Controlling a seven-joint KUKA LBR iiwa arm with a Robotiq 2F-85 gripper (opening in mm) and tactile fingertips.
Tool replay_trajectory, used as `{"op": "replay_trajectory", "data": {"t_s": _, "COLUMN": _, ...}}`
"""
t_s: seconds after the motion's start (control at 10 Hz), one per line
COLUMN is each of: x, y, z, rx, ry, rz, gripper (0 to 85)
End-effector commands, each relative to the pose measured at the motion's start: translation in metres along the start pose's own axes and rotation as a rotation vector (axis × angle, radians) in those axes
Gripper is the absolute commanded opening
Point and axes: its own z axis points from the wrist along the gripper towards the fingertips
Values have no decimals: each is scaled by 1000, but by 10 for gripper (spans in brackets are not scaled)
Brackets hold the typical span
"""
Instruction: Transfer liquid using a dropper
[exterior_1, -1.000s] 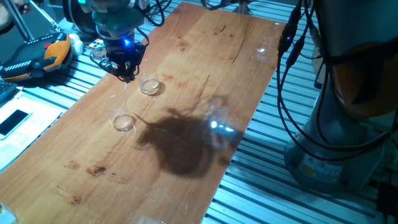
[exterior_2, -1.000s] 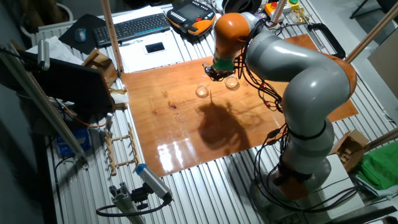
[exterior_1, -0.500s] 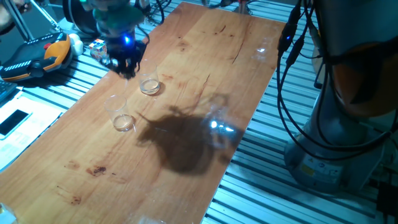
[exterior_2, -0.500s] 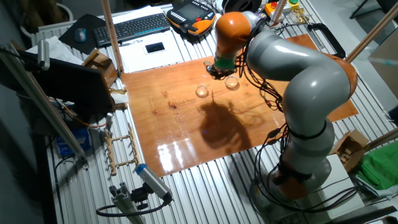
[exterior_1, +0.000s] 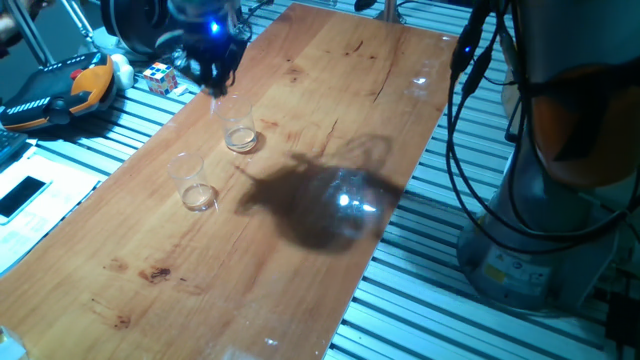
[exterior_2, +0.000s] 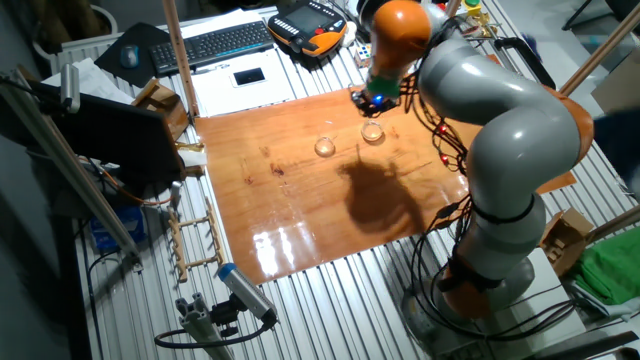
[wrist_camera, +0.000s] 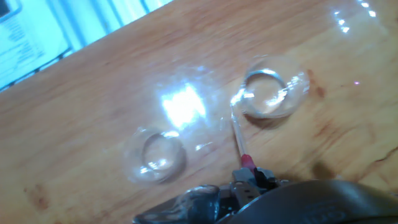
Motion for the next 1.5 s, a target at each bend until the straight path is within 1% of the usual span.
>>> {"op": "replay_trajectory", "data": {"t_s": 0.0, "x": -4, "y": -7, "z": -1, "rx": 4, "ry": 8, "rz": 17, "gripper": 10}}
{"op": "replay_trajectory", "data": {"t_s": 0.2, "x": -11, "y": -21, "z": 0, "rx": -1, "ry": 35, "rz": 63, "gripper": 10}}
{"op": "replay_trajectory", "data": {"t_s": 0.3, "x": -13, "y": -28, "z": 6, "rx": -10, "ry": 50, "rz": 90, "gripper": 10}}
{"op": "replay_trajectory", "data": {"t_s": 0.5, "x": -17, "y": -34, "z": 15, "rx": -13, "ry": 76, "rz": 126, "gripper": 10}}
{"op": "replay_trajectory", "data": {"t_s": 0.6, "x": -18, "y": -36, "z": 19, "rx": -10, "ry": 83, "rz": 137, "gripper": 10}}
{"op": "replay_trajectory", "data": {"t_s": 0.7, "x": -20, "y": -37, "z": 22, "rx": -12, "ry": 99, "rz": 157, "gripper": 10}}
{"op": "replay_trajectory", "data": {"t_s": 0.9, "x": -23, "y": -39, "z": 30, "rx": -27, "ry": 135, "rz": 197, "gripper": 10}}
{"op": "replay_trajectory", "data": {"t_s": 1.2, "x": -28, "y": -38, "z": 41, "rx": -45, "ry": 170, "rz": 233, "gripper": 10}}
{"op": "replay_trajectory", "data": {"t_s": 1.4, "x": -30, "y": -36, "z": 47, "rx": -52, "ry": 183, "rz": 243, "gripper": 10}}
